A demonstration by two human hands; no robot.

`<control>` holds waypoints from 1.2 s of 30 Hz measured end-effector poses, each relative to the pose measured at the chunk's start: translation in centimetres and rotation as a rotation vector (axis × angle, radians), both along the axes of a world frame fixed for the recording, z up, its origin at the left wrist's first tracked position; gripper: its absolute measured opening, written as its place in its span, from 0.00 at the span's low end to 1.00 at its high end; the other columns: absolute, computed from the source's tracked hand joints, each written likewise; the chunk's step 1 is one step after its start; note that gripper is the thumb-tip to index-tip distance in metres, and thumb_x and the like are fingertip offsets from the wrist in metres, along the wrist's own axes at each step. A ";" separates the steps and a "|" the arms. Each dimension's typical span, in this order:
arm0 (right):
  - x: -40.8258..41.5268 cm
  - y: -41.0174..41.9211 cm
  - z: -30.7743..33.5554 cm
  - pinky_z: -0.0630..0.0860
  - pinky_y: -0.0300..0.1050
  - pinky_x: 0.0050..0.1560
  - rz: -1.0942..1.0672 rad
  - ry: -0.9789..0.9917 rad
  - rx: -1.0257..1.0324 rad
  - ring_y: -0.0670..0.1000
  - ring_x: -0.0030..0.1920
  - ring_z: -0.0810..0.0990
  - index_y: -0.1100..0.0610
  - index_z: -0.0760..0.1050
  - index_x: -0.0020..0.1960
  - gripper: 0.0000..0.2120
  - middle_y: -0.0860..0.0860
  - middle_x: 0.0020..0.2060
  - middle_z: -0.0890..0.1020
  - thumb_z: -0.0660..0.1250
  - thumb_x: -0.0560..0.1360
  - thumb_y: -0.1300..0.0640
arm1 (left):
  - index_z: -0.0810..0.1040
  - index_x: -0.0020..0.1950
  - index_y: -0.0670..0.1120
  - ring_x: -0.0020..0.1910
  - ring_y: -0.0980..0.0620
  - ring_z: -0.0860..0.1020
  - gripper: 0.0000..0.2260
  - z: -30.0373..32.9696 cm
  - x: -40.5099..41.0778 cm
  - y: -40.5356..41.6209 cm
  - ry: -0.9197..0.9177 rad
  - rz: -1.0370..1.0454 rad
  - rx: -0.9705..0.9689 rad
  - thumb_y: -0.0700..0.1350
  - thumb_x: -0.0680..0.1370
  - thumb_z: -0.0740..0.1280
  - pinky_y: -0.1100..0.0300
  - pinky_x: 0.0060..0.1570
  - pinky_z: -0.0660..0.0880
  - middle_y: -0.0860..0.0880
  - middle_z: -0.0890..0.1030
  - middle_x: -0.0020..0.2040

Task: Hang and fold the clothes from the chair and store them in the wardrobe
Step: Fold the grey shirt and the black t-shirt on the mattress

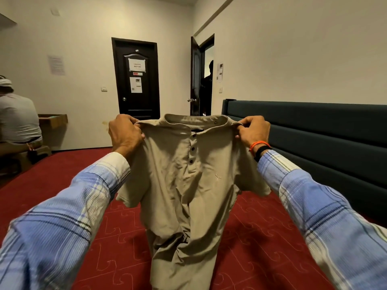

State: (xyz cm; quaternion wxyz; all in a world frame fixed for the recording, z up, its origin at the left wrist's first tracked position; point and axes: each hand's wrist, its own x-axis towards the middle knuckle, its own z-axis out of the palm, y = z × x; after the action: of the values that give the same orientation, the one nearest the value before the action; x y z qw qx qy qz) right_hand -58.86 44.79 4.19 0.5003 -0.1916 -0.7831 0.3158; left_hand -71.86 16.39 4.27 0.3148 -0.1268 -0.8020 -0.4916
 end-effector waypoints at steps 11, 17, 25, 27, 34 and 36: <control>0.2 0.1 0.2 0.83 0.41 0.40 -0.016 -0.014 -0.013 0.44 0.28 0.82 0.53 0.82 0.41 0.07 0.50 0.30 0.83 0.70 0.76 0.60 | 0.82 0.53 0.39 0.28 0.56 0.77 0.07 0.2 0.6 -0.1 0.072 -0.015 -0.008 0.39 0.80 0.67 0.65 0.43 0.76 0.44 0.82 0.42; -0.1 -0.2 0.6 0.83 0.44 0.37 0.062 -0.076 -0.129 0.51 0.35 0.85 0.56 0.80 0.43 0.07 0.56 0.40 0.85 0.66 0.79 0.61 | 0.78 0.58 0.36 0.42 0.43 0.79 0.09 0.8 0.4 0.0 0.022 0.026 -0.190 0.37 0.79 0.66 0.51 0.49 0.76 0.39 0.81 0.52; 0.0 -0.8 2.0 0.74 0.46 0.52 -0.040 -0.039 0.005 0.56 0.50 0.80 0.61 0.81 0.48 0.07 0.57 0.47 0.84 0.65 0.78 0.60 | 0.72 0.61 0.34 0.60 0.35 0.74 0.12 1.9 -0.2 0.7 -0.077 -0.018 -0.094 0.42 0.83 0.59 0.49 0.57 0.70 0.34 0.77 0.59; 0.1 -1.0 2.8 0.73 0.43 0.52 -0.056 0.033 0.058 0.53 0.48 0.79 0.61 0.80 0.50 0.06 0.57 0.47 0.83 0.65 0.78 0.61 | 0.71 0.62 0.36 0.60 0.37 0.74 0.12 2.7 -0.3 0.7 -0.018 -0.012 -0.017 0.42 0.83 0.58 0.48 0.59 0.70 0.36 0.76 0.60; 0.9 -0.9 5.2 0.66 0.31 0.46 -0.059 0.069 0.138 0.48 0.46 0.76 0.62 0.79 0.54 0.07 0.56 0.49 0.83 0.65 0.79 0.61 | 0.71 0.62 0.36 0.60 0.39 0.75 0.11 4.5 0.0 0.5 0.102 -0.014 -0.001 0.41 0.83 0.60 0.50 0.59 0.72 0.37 0.76 0.61; 1.0 -1.0 5.2 0.68 0.32 0.47 -0.056 0.075 0.134 0.51 0.48 0.78 0.62 0.79 0.54 0.08 0.56 0.50 0.83 0.65 0.79 0.61 | 0.72 0.62 0.36 0.60 0.39 0.75 0.11 4.6 -0.1 0.4 0.134 -0.013 0.003 0.40 0.82 0.60 0.50 0.60 0.72 0.37 0.76 0.61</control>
State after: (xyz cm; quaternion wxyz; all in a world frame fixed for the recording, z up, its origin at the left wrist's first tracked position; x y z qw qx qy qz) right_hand -57.81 43.74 9.42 0.5496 -0.1675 -0.7775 0.2557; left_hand -71.93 16.80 8.83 0.3647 -0.1642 -0.7776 -0.4851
